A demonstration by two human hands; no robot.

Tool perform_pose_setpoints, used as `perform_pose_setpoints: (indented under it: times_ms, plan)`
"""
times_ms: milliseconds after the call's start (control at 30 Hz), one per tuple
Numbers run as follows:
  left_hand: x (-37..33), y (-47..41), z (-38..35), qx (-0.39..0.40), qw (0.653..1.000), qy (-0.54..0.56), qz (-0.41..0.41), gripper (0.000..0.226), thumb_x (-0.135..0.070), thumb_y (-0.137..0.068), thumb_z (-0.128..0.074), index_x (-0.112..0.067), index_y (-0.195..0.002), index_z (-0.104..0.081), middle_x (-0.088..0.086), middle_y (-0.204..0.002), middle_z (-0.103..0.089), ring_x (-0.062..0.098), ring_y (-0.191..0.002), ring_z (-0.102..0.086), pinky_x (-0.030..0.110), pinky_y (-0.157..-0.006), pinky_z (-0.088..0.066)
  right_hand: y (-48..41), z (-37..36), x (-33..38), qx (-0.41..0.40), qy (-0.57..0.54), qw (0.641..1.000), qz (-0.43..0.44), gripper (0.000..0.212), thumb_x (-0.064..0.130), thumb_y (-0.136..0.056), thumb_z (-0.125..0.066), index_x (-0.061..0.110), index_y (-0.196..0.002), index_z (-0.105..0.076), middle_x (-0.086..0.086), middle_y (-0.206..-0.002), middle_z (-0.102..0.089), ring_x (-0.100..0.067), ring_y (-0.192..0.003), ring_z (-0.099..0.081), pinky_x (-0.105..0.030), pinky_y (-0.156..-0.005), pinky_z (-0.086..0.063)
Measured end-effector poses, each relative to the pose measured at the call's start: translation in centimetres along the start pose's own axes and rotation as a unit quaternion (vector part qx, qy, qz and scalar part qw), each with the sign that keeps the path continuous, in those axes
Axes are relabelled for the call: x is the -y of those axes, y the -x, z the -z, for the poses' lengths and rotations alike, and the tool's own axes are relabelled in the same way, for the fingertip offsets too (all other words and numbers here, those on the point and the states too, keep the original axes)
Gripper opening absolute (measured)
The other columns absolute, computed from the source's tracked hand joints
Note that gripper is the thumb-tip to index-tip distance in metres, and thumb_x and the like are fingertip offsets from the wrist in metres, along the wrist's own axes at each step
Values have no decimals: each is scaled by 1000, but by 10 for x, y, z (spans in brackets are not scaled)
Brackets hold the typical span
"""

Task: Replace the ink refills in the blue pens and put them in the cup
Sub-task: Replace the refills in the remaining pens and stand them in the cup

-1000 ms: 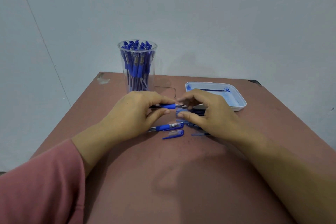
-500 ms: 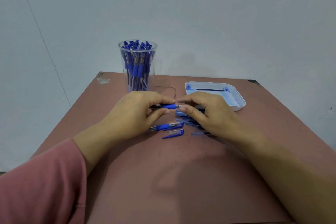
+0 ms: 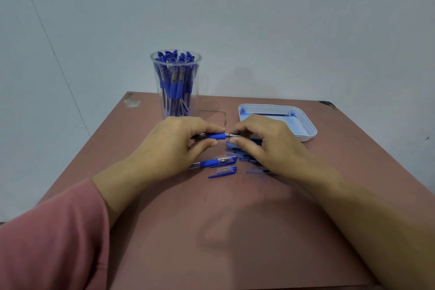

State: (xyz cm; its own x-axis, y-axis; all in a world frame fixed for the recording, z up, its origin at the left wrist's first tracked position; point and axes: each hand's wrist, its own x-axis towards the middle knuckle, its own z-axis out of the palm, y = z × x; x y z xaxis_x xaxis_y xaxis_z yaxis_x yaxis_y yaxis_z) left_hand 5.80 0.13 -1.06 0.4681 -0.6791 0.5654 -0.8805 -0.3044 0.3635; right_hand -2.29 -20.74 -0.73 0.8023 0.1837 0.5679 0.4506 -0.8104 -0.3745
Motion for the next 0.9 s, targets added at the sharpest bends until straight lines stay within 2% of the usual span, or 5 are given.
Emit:
perform_pose_setpoints:
  times_ms: [233,533,633,767,900]
  plan:
    - [-2,-1,3,-2,1000,-13,-7,27,-29,-87,-68,-28,-114,-70,-21,-98,-67,-1,-87,-62,22,-74,-52,1,0,1,-1,-25,1000,-14,24,31,-86,-70,23,-108,-66,16,-90,-61,-6,-84,-59,-14,-76,-46]
    - [-4,0,3,-17,1000,-21,-10,27,-29,-85,-69,-28,-112,-71,-28,-91,-59,-5,-84,-58,10,-71,-43,0,-1,1,-13,-4,1000,5,16,28,-91,-63,14,-93,-69,11,-80,-61,-6,-77,-57,-16,-69,-44]
    - [-2,0,3,-12,1000,-23,-8,27,-28,-85,-70,-29,-112,-71,-28,-90,-60,-4,-82,-59,15,-70,-46,0,-1,3,0,-30,999,-34,14,29,-88,-68,22,-100,-67,13,-87,-62,-5,-82,-59,-14,-73,-46]
    - [8,-1,5,-12,999,-36,10,27,-27,-85,-71,-31,-111,-71,-25,-95,-65,0,-85,-63,19,-74,-51,7,5,1,33,-26,992,-116,50,45,-76,-75,40,-118,-48,16,-91,-53,-9,-85,-53,-18,-75,-46]
    - [16,-2,11,-32,998,-35,36,24,-25,-85,-71,-31,-109,-71,-26,-92,-62,0,-85,-61,18,-75,-50,12,13,5,77,-5,994,-79,35,44,-75,-76,39,-105,-56,16,-91,-57,-9,-88,-55,-24,-75,-47]
